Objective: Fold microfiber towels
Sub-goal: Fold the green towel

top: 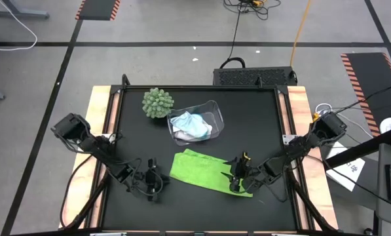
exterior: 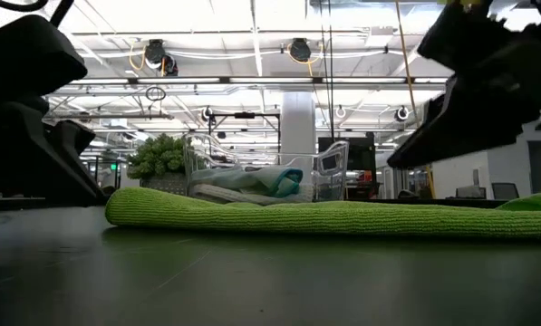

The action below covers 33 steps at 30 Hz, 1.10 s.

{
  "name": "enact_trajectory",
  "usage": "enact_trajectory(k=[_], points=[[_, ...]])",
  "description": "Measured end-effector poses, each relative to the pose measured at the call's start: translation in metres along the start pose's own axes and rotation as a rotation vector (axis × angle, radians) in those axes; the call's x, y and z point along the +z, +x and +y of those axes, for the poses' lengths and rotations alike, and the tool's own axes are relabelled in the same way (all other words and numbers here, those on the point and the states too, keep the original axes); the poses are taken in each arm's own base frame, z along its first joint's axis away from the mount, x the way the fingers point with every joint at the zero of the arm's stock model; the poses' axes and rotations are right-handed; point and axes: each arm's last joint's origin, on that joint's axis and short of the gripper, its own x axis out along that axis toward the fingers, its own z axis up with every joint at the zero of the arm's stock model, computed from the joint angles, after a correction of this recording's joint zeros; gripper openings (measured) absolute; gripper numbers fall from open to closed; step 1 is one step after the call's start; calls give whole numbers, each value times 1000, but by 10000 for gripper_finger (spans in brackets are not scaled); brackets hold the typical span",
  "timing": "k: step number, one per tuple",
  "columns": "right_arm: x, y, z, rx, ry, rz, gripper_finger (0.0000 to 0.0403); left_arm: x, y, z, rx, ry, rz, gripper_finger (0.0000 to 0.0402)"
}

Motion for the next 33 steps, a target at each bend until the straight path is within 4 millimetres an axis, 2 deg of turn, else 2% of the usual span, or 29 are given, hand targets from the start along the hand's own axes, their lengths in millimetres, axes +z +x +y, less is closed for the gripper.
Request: enact_trajectory(k=[7,13,21,25,29,33], points=[[-14,11,2,-27,27,44,194,3,-3,-7,-44,56,-47,65],[-22,17,4,-41,45,63,194,15,-7,-16,-107,54,-169,65],[-22,17,4,-37,52,55,194,22,2,-4,-67,-11,-173,65],[-22,17,4,-37,52,55,194,20,3,-1,-42,98,-148,65],[-21,17,4,-37,50,55,194,18,1,-6,-68,299,-138,65],[-21,17,4,-37,50,55,194,18,0,-11,-72,416,-117,70]])
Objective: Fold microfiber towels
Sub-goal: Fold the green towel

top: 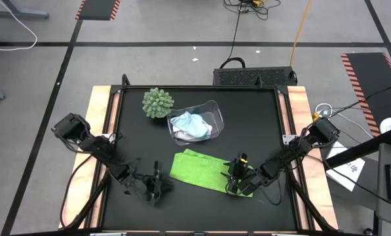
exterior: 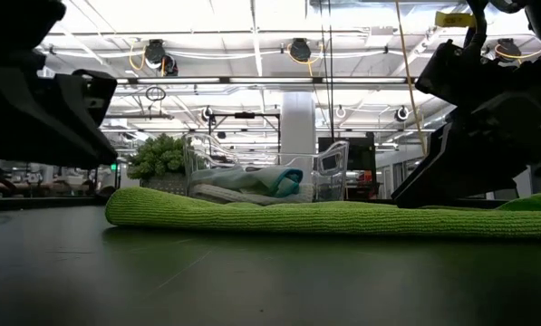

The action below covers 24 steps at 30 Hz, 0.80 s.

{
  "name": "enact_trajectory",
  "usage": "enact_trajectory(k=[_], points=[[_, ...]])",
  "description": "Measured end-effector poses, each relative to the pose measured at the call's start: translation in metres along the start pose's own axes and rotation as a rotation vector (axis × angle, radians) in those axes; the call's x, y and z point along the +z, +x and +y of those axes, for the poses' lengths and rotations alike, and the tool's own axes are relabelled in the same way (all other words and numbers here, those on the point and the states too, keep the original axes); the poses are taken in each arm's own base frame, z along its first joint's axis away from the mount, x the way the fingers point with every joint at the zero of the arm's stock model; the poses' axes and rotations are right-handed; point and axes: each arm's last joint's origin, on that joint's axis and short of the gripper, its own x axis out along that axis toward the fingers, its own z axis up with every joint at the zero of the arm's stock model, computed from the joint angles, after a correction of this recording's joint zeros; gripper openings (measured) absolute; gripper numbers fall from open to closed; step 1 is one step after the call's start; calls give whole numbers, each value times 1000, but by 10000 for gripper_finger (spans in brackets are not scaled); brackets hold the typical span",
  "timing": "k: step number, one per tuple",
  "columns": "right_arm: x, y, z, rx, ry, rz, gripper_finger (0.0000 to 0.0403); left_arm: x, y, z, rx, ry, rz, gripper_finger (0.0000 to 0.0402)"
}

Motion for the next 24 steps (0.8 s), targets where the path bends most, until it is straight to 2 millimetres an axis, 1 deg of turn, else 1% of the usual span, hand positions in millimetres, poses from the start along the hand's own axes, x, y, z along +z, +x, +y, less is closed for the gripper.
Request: enact_trajectory(k=[4,9,12,15,18,24], points=[[0,0,0,0,-1,0,194,5,1,-4,-24,42,50,99],[0,0,0,0,-1,0,194,19,5,-3,-24,79,152,159],[0,0,0,0,-1,0,194,27,6,-2,30,130,182,196],[0,0,0,0,-1,0,194,27,6,2,71,206,222,226],[0,0,0,0,6,0,194,24,8,5,50,261,264,241],[0,0,0,-1,6,0,194,17,13,2,25,385,296,243]])
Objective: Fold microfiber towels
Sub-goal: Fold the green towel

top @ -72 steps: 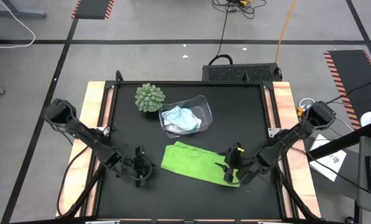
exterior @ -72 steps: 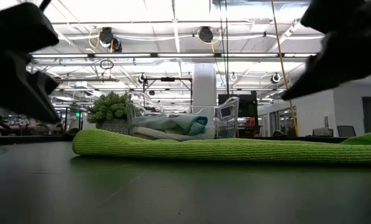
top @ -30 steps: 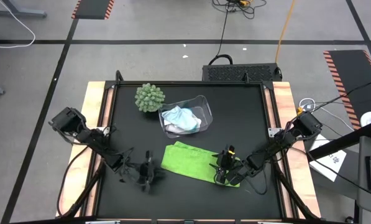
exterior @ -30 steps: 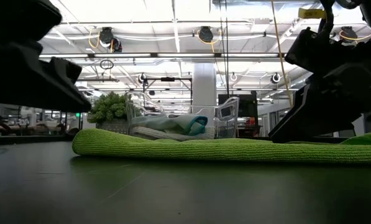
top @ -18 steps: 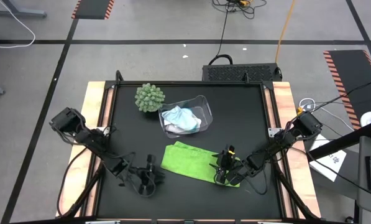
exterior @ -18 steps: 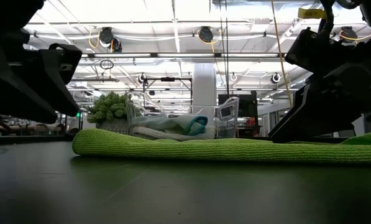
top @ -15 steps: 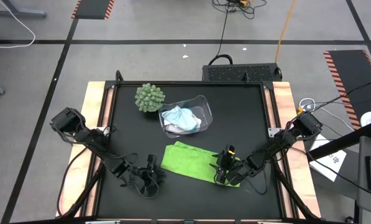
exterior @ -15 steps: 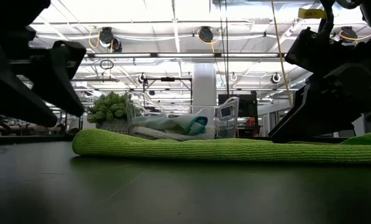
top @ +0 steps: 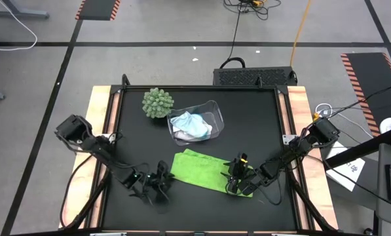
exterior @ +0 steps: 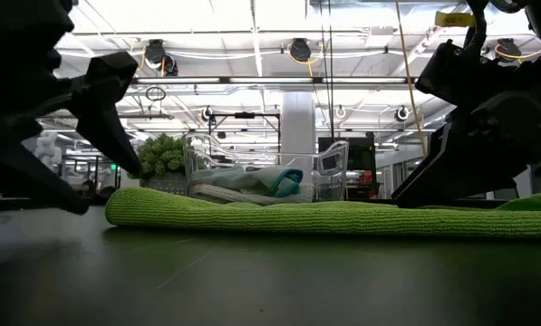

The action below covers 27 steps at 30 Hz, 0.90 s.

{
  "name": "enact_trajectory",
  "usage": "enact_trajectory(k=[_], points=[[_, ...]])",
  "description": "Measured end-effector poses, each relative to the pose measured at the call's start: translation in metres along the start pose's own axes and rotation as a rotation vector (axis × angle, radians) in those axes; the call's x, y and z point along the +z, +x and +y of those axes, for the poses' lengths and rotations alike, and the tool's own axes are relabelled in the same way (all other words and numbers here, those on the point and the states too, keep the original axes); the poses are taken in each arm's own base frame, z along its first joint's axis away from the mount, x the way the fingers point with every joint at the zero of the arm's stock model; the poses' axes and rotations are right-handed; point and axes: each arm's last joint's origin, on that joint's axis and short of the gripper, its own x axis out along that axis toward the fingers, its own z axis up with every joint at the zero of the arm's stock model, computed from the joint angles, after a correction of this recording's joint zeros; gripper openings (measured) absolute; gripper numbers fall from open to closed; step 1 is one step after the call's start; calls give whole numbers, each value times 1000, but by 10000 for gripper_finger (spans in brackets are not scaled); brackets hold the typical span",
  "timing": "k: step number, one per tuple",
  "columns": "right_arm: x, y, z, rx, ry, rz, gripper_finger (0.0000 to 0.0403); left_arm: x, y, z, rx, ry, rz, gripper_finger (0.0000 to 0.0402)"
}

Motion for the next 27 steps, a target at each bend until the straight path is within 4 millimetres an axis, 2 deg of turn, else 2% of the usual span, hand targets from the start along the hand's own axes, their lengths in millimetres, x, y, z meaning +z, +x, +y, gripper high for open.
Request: enact_trajectory(k=[9,17,20,26,27], points=[[0,0,0,0,3,0,194,-13,33,-6,80,87,100,243],[0,0,0,0,11,0,194,-16,38,2,95,82,124,233],[0,0,0,0,11,0,194,-17,38,3,94,89,129,191],[0,0,0,0,11,0,194,-16,38,2,90,97,137,35],[0,0,0,0,11,0,194,-14,38,3,88,99,144,18]])
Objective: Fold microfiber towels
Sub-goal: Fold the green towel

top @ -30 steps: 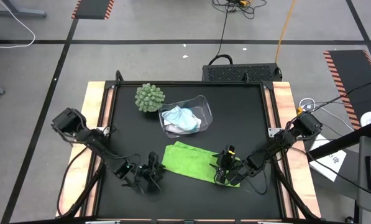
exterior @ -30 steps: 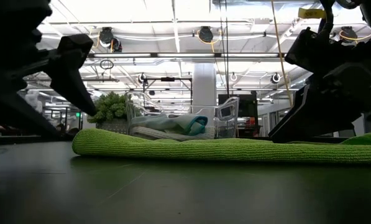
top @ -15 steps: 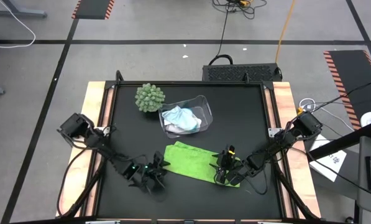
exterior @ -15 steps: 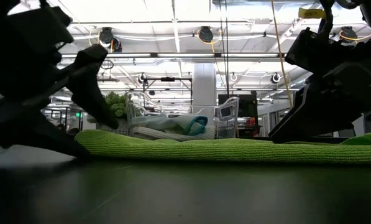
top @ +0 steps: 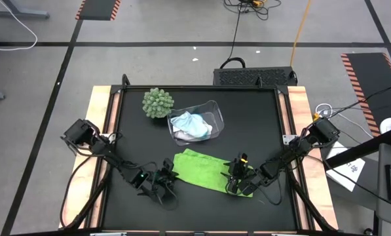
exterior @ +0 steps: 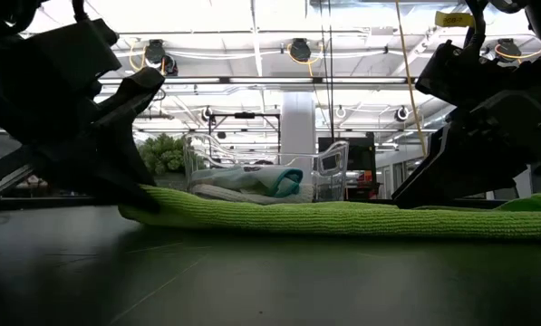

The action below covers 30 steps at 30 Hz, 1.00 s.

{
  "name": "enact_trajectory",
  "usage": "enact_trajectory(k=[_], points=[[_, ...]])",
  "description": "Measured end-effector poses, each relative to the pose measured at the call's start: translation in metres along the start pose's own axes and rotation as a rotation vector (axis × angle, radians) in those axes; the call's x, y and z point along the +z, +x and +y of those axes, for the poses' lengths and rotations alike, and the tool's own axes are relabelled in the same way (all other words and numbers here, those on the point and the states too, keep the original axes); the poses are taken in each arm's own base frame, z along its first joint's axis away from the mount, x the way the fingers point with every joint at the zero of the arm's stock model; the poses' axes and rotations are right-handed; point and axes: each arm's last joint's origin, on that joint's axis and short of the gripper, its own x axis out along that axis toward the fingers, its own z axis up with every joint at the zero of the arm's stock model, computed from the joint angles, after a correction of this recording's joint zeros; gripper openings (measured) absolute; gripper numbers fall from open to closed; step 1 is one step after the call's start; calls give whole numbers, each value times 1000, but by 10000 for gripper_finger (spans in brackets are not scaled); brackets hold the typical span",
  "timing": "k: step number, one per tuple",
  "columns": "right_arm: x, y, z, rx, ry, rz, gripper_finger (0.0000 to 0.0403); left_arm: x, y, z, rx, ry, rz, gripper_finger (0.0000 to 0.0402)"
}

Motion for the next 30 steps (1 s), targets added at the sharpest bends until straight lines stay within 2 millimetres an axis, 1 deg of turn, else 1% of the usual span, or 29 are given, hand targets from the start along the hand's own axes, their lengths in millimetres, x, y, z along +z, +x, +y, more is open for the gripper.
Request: enact_trajectory(k=[1,3,8,11,15,18,21,25,30], points=[[0,0,0,0,0,0,194,1,0,1,-3,2,11,13],[0,0,0,0,0,0,194,5,-2,3,-6,44,45,14],[0,0,0,0,4,0,194,16,-9,9,40,247,142,5],[0,0,0,0,16,0,194,32,-12,21,52,291,118,7],[0,0,0,-2,26,2,194,43,-10,32,59,354,112,4],[0,0,0,-2,26,2,194,55,-12,45,83,360,82,6],[0,0,0,-2,28,2,194,63,-13,53,86,415,62,5],[-2,1,0,-3,29,4,194,84,-17,67,86,450,-46,4],[-9,8,-1,-29,58,26,194,104,-22,86,56,455,-179,3]])
